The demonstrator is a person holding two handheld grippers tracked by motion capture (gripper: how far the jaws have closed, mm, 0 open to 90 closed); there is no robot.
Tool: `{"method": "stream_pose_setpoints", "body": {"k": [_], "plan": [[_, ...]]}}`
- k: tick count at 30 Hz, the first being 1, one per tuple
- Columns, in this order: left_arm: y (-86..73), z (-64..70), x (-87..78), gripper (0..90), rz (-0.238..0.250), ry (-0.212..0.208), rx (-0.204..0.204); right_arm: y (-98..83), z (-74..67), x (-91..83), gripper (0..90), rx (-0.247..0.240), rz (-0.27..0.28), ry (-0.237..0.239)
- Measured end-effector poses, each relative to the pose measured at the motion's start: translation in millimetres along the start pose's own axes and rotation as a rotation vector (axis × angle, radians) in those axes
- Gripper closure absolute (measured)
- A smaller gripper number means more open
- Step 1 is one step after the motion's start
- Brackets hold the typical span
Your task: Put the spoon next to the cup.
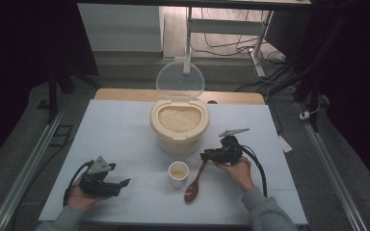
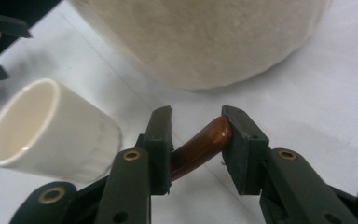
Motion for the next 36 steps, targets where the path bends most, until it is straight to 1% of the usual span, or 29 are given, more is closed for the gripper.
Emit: {"method": "stream_pose_setpoints", "body": {"k": [1,5,7,10,12,15,18,20,21,22,25,29,33,34,36], "plan": [[0.0,0.0,0.0,19.7,0.0,0.0,0.0,-0.8,1.1,1.4,62.8,-0.006,-0.003,-0.012],[-0.2,0.0,0.4,19.7,-0.002,0.0,-0.001,-1.6,3.0,4.8,61.6,-0.02,0.0,-0.037],[-0.2,0.1,0.4,19.7,-0.002,0.001,0.001,-2.7,4.8,6.7,60.2,-0.039,-0.007,-0.066],[-0.2,0.1,0.1,19.7,-0.001,0.001,0.001,-4.9,8.3,9.4,58.9,-0.054,-0.018,-0.103],[-0.2,0.0,0.1,19.7,0.0,0.0,-0.001,-6.2,9.7,10.8,58.6,-0.058,-0.024,-0.113],[-0.3,0.1,0.4,19.6,-0.002,0.0,0.0,-7.2,12.3,11.7,56.5,-0.069,-0.028,-0.146],[-0.3,0.1,0.4,19.6,-0.002,0.001,0.0,-6.8,13.2,11.5,54.4,-0.073,-0.024,-0.16],[-0.4,-0.1,0.4,19.6,-0.001,0.001,-0.001,-4.9,14.0,11.0,50.4,-0.064,-0.008,-0.168],[-0.5,-0.2,0.5,19.7,-0.001,0.001,-0.003,-3.6,15.6,10.0,48.8,-0.06,0.003,-0.183],[-0.5,-0.3,0.7,19.6,-0.002,0.002,-0.004,-1.7,17.6,7.7,47.5,-0.059,0.016,-0.202],[-0.3,-0.3,0.3,19.4,0.001,0.001,-0.004,5.4,18.6,-3.4,47.2,-0.059,0.075,-0.219],[-0.1,-0.3,-0.6,19.4,0.003,0.002,-0.003,7.6,12.0,-22.6,47.2,-0.111,0.122,-0.222],[0.4,0.2,-0.6,19.4,0.004,0.003,-0.001,0.4,3.3,-43.0,47.0,-0.148,0.157,-0.202],[0.5,0.4,-0.6,19.4,0.005,0.003,-0.001,-2.8,2.5,-48.1,47.0,-0.161,0.157,-0.208],[0.7,0.6,-0.7,19.4,0.006,0.004,-0.002,-8.7,1.2,-58.1,47.0,-0.176,0.174,-0.206]]}}
Point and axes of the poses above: each handheld gripper's, and its own axes: x roughly forward along the jaws, y roughly out of its top, z roughly to its right, the point moved 10 cm from there along x, roughly forward along the jaws, and after that the axes turned 4 degrees about -y, right-handed, at the moved point
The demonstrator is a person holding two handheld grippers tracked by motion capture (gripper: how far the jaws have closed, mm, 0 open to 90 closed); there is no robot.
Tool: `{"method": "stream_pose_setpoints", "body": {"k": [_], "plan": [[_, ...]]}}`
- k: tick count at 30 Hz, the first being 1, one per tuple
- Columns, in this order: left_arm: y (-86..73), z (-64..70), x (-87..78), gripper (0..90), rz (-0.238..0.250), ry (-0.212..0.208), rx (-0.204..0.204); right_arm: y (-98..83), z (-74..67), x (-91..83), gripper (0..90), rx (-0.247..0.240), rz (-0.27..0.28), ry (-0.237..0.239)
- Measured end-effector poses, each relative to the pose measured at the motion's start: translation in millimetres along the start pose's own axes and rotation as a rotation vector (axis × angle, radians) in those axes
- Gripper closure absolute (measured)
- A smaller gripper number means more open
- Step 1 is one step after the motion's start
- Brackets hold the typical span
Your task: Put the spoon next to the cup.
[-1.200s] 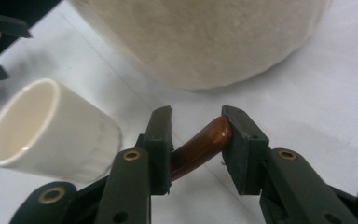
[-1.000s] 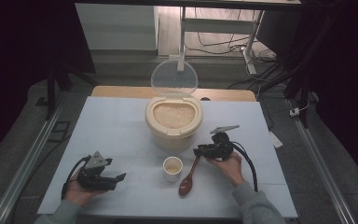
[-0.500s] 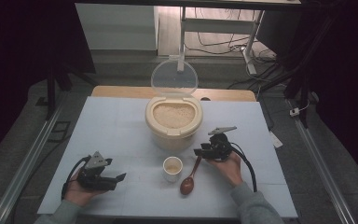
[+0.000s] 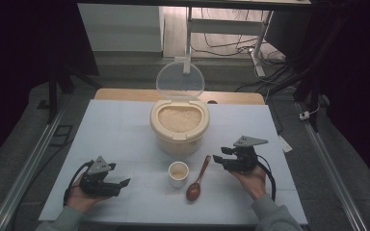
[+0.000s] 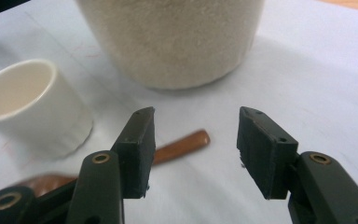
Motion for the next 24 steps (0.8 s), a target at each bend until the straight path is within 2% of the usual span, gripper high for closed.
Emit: {"method": "stream_pose_setpoints", "body": {"k": [5,11,13,18,24], "plan": [[0.1,-0.5,0.3,19.4,0.0,0.002,-0.001,-20.6,1.2,-25.4,46.3,-0.03,-0.005,0.003],[0.7,0.2,-0.5,19.3,0.004,0.003,0.0,-42.0,4.6,-48.0,46.0,0.007,-0.003,0.022],[0.8,0.0,-0.5,19.3,0.005,0.003,0.001,-47.7,5.6,-53.8,46.0,0.003,-0.002,0.024],[1.6,0.7,-0.6,19.3,0.009,0.004,0.003,-57.8,7.7,-59.8,45.9,0.0,-0.01,0.025],[2.3,0.5,-1.2,19.4,0.014,0.007,0.004,-57.4,5.9,-59.0,45.6,-0.023,-0.005,0.02]]}}
Point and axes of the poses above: each handheld gripper's, and its own axes: x roughly forward along the jaws, y roughly out of its top, z roughly to its right, the point moved 10 cm from there along x, roughly forward along the jaws, and after that the axes turned 4 degrees about -y, right-handed, at the moved point
